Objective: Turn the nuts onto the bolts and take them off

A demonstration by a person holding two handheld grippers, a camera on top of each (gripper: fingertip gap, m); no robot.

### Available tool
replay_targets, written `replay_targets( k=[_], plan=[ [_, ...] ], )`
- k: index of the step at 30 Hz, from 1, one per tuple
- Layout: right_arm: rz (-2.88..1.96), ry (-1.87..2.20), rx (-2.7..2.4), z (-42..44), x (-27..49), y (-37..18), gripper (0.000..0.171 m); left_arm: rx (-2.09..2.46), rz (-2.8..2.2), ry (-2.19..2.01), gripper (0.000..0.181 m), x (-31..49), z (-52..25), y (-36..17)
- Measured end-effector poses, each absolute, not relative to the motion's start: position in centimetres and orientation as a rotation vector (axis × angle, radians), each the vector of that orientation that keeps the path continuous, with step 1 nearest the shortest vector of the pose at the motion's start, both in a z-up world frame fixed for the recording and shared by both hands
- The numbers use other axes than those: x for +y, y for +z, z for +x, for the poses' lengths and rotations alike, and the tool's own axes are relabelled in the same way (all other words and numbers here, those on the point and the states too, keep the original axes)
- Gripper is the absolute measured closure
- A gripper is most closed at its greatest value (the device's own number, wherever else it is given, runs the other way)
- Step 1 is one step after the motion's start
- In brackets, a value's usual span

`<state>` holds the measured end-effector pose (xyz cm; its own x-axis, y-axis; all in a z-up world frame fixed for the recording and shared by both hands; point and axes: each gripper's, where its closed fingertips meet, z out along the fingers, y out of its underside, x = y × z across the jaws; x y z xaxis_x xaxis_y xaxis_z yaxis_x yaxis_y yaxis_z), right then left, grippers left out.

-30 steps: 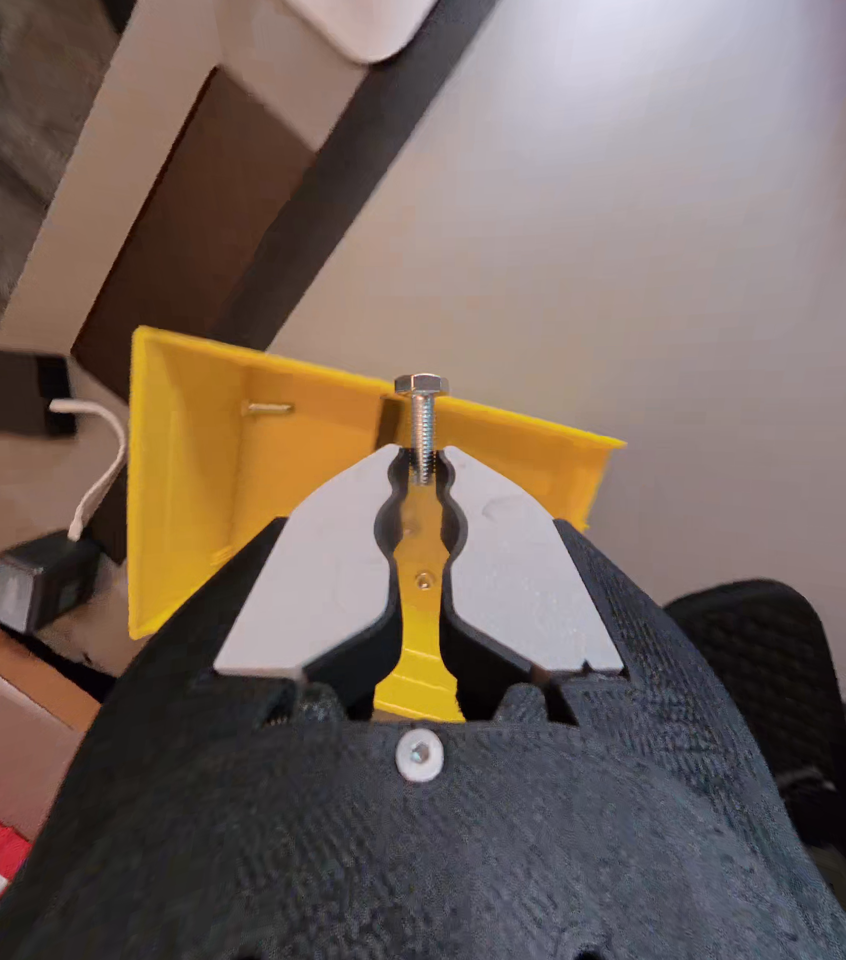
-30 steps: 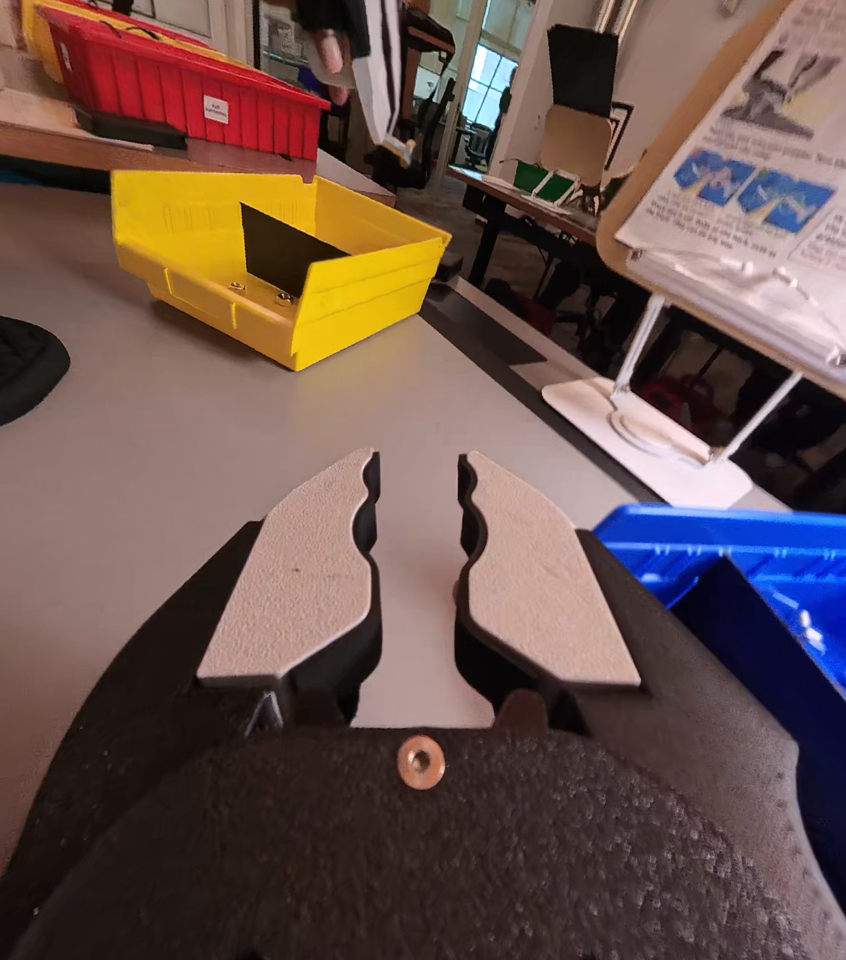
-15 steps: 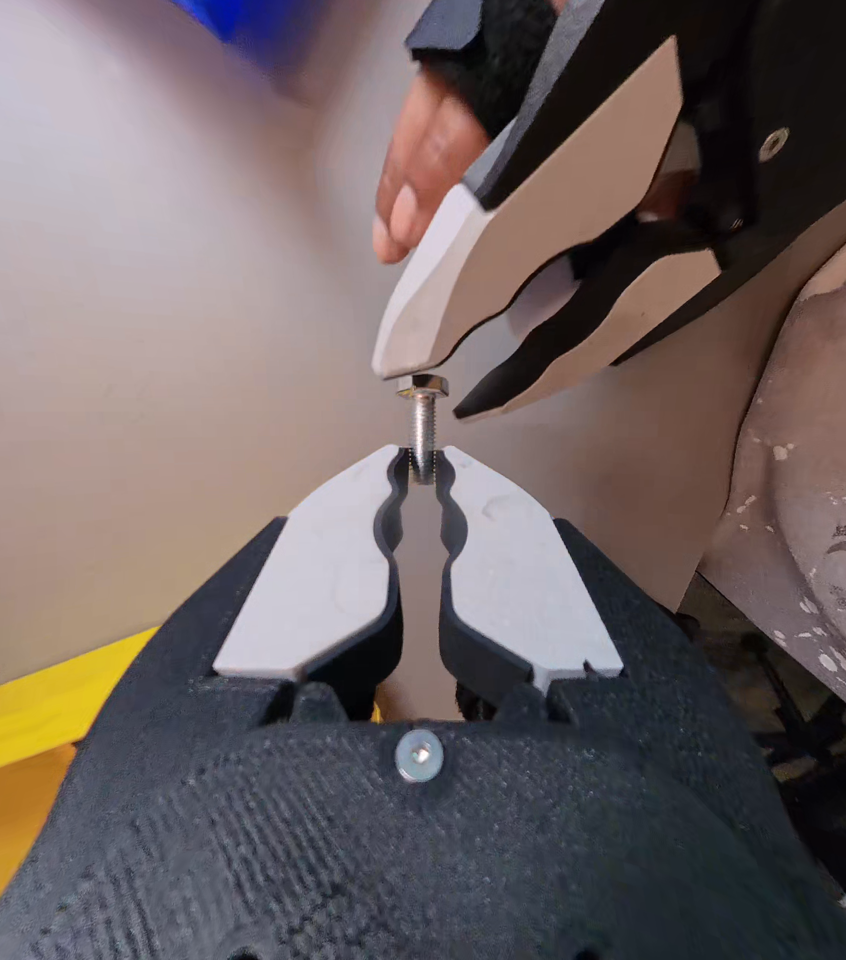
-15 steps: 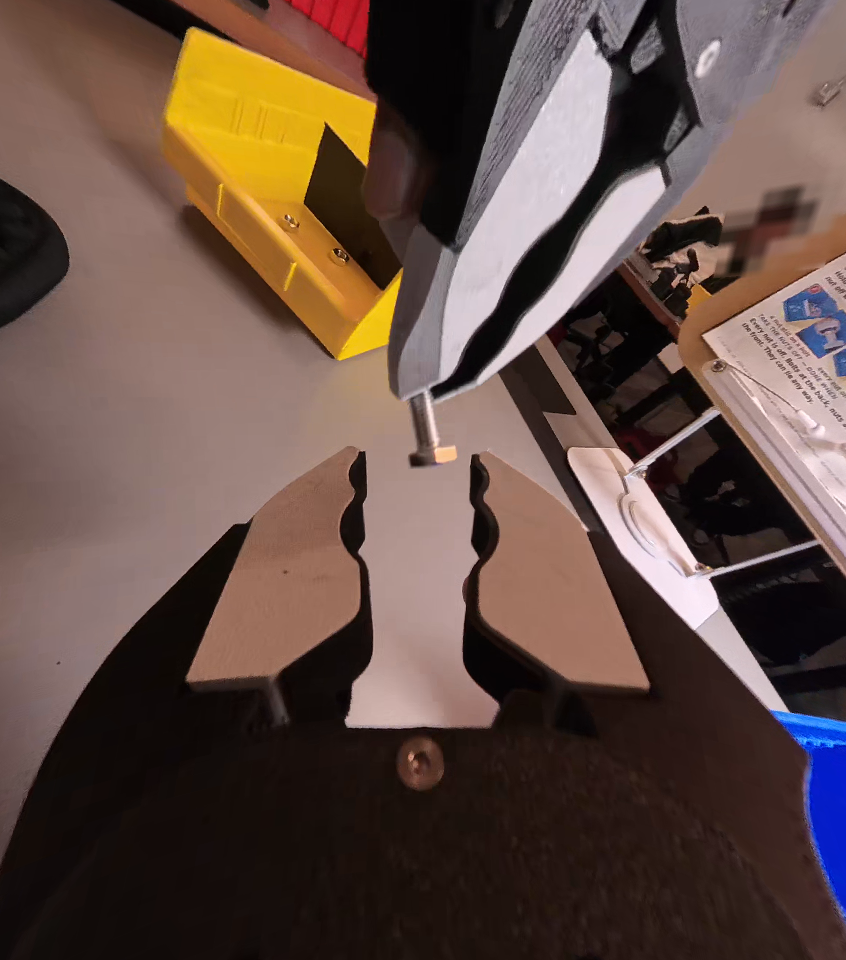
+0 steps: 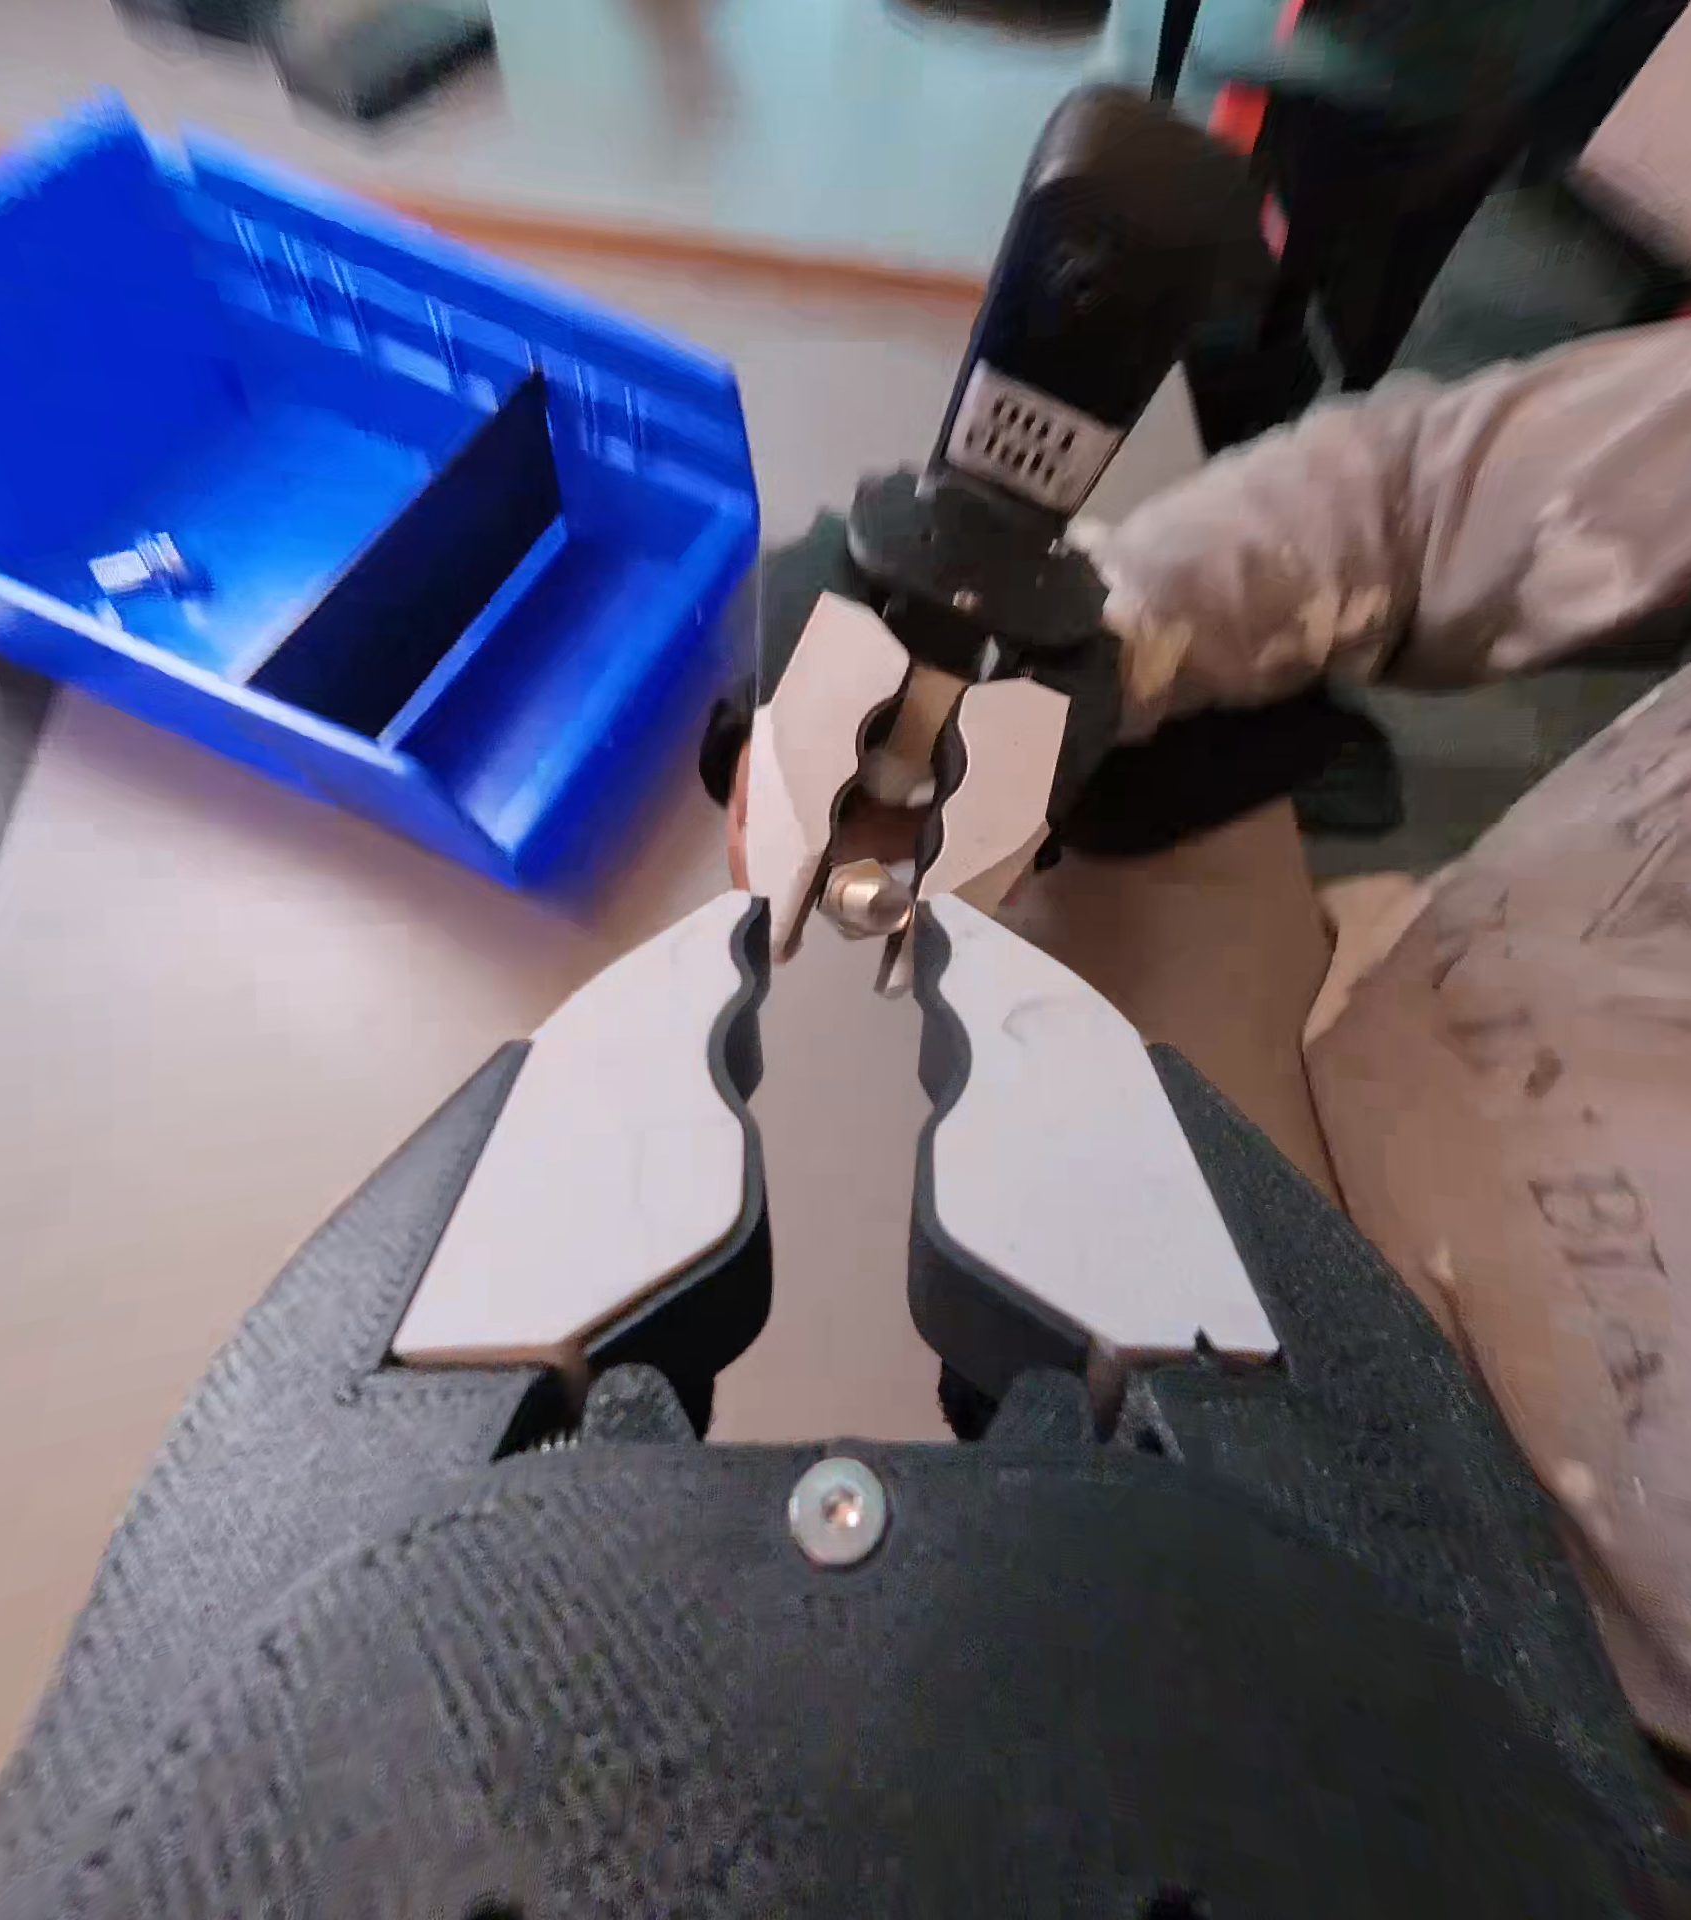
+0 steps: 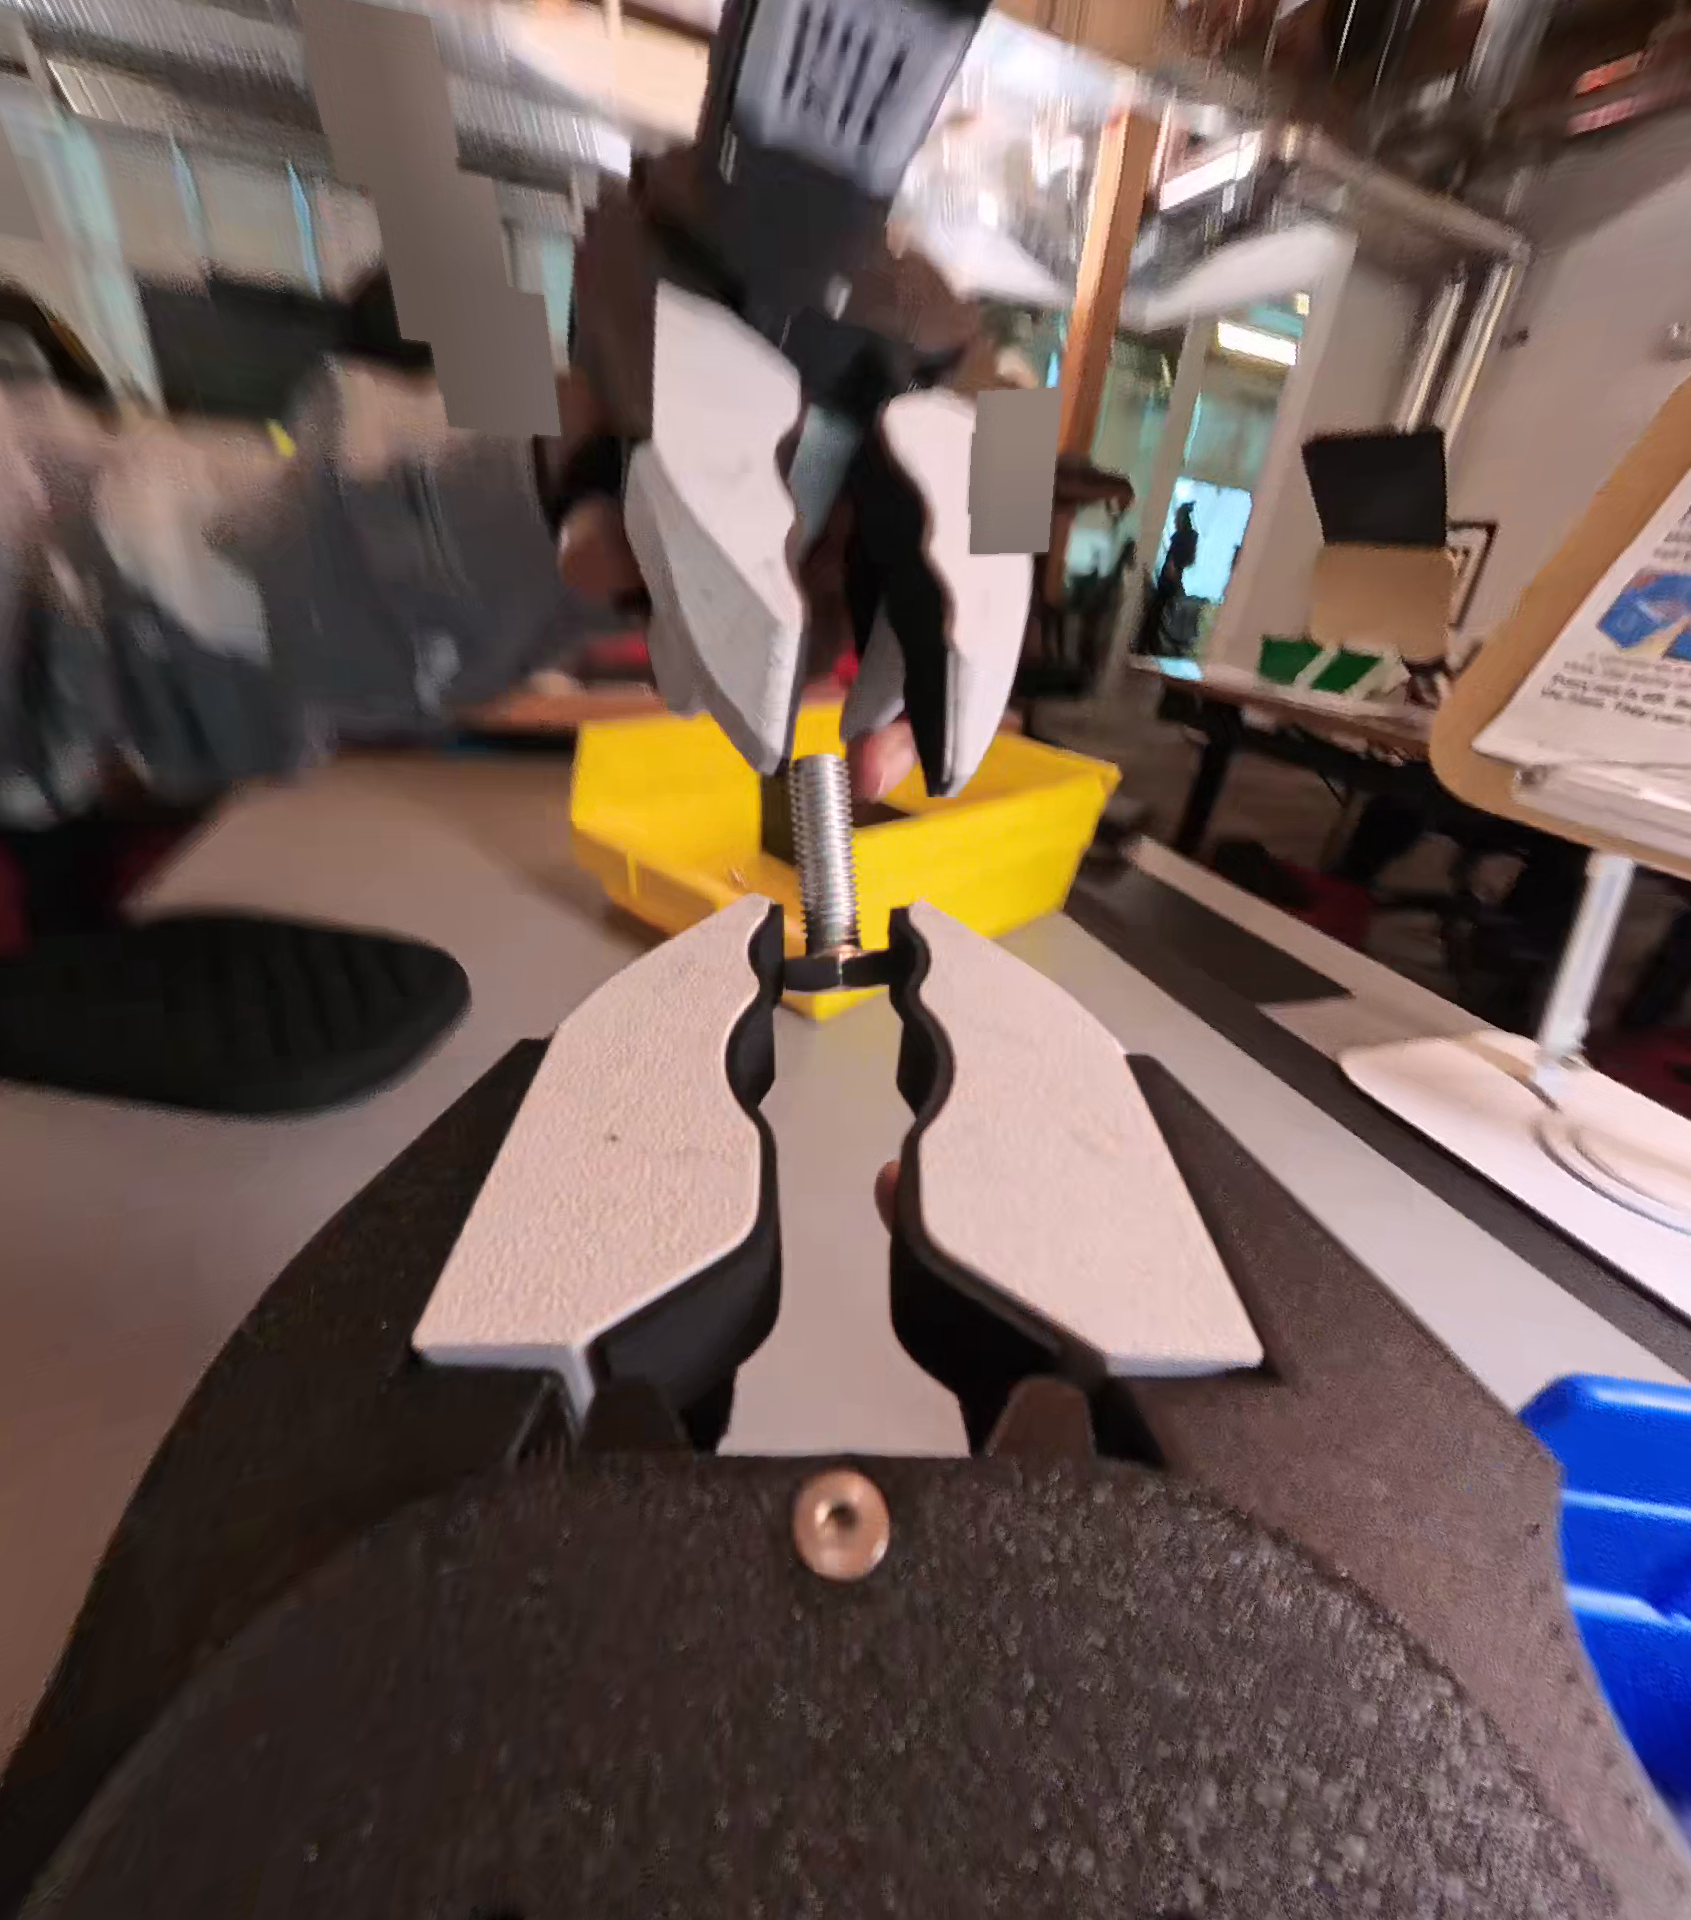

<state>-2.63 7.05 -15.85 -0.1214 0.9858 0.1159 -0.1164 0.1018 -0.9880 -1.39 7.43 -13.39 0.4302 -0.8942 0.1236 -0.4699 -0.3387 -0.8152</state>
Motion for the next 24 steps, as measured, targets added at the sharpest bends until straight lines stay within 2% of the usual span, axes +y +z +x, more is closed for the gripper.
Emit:
replay_targets(
  k=[7, 11, 24],
  plan=[
    [-0.887, 1.540, -1.096, -0.8, 5.9, -12.2, 0.152, 1.026, -1.610, -0.899, 0.158, 6.2, 0.9, -10.4],
    [-0.894, 1.527, -1.115, -1.0, 5.4, -12.6, 0.152, 1.108, -1.615, -0.870, 0.170, 5.8, 1.7, -11.3],
    [-1.106, 1.301, -1.360, -2.6, 6.8, -17.5, 0.144, 1.135, -1.795, -0.734, 0.171, 7.0, -0.4, -14.3]
  ],
)
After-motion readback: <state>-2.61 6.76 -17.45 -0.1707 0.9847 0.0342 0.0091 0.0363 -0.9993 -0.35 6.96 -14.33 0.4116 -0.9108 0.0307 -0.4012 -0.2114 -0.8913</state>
